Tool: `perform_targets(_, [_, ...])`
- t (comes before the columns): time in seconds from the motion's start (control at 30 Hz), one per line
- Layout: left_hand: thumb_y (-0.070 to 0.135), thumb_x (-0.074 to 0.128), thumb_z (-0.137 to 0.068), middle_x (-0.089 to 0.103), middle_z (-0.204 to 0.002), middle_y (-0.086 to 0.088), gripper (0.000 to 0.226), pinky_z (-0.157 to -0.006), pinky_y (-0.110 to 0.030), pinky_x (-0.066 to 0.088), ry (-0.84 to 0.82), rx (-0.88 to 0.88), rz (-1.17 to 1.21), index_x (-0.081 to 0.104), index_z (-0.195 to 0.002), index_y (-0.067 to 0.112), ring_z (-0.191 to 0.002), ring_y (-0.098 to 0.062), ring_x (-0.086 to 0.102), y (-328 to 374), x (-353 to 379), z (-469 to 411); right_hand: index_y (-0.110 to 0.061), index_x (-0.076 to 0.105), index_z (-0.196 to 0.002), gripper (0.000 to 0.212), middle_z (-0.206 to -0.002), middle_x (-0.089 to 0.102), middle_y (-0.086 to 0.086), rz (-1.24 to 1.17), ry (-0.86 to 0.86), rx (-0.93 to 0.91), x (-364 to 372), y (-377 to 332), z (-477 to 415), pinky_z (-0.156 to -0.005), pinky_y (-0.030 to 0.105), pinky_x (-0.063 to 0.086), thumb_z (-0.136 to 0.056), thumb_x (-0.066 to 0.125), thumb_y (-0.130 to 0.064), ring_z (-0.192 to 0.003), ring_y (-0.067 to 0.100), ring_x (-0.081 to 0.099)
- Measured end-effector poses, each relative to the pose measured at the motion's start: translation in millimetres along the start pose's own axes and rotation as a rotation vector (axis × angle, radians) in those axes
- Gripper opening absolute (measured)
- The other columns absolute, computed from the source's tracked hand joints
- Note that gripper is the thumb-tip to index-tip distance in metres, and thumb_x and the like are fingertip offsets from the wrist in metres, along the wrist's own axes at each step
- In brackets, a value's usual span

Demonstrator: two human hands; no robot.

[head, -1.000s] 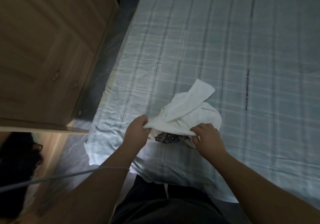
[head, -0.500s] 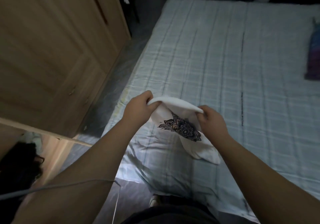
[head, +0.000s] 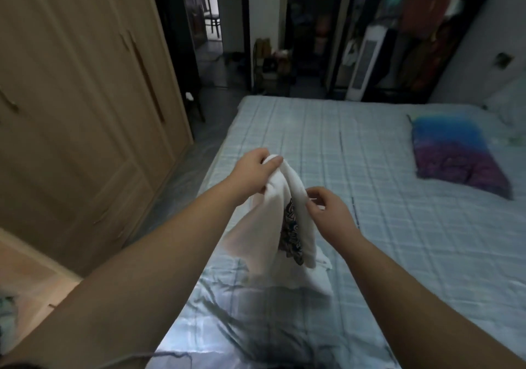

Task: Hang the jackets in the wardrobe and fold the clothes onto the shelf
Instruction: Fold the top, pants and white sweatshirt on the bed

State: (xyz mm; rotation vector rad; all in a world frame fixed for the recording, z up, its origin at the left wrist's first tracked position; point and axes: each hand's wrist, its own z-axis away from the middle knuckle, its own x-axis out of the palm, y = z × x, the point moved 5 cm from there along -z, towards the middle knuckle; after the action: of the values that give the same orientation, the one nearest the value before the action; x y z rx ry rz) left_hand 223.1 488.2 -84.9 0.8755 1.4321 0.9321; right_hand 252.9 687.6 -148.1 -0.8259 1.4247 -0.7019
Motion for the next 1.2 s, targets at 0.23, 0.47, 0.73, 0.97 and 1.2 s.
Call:
perform_targets(0.23, [0.015,0.058,-0.099,0.053,-0.088,-0.017,0.020,-0.063,-0.044,0.062,-0.019,-0.071,0.396,0.046,-0.084,0.010,-0.080,-0.027,0.062,52.5,58.0,18.7,-0.037,0.059,-0.097,0.013,-0.094,0.068,-0.012,-0.172,0.037,0.002,-36.9,6.5,74.1,-0.078,0.033,0.056,-0.093,0.061,-0.026,-0.086,0.004,0.066])
perform_targets(0.47, [0.013,0.059,-0.098,0.055,-0.090,-0.018,0.023,-0.071,-0.046,0.062,-0.003,-0.057,0.507,0.045,-0.081,0.011,-0.079,-0.027,0.063,112.6,119.7,33.7,-0.030,0.054,-0.111,0.050,-0.108,0.065,-0.013,-0.126,-0.022,0.031,-93.3,32.5,90.9,-0.081,0.032,0.054,-0.074,0.063,-0.062,-0.098,0.003,0.063])
perform_targets(0.73, [0.013,0.060,-0.097,0.054,-0.104,-0.025,0.016,-0.071,-0.046,0.063,-0.041,0.001,0.498,0.045,-0.093,0.010,-0.092,-0.032,0.065,182.8,227.5,45.9,-0.019,0.055,-0.077,0.017,-0.072,0.058,-0.006,0.031,0.187,-0.007,-240.3,100.2,61.2,-0.058,0.031,0.030,-0.093,0.053,-0.014,-0.076,0.021,0.056])
perform_targets(0.97, [0.013,0.062,-0.097,0.054,-0.117,-0.027,0.023,-0.066,-0.042,0.063,0.087,-0.060,0.498,0.041,-0.089,0.011,-0.094,-0.035,0.069,212.5,289.0,39.2,-0.017,0.066,-0.101,0.017,-0.091,0.064,0.001,0.030,0.227,-0.067,-360.3,138.2,50.0,-0.063,0.029,0.034,-0.098,0.050,-0.016,-0.085,0.019,0.056])
perform_targets(1.2, [0.014,0.054,-0.101,0.062,-0.098,-0.017,0.013,-0.058,-0.031,0.062,0.038,-0.113,0.311,0.065,-0.107,0.010,-0.071,-0.024,0.064,231.1,328.3,35.0,-0.021,0.068,-0.103,0.019,-0.091,0.067,-0.004,-0.058,0.213,-0.103,-426.5,131.8,30.6,-0.068,0.028,0.045,-0.100,0.051,-0.028,-0.083,0.013,0.060])
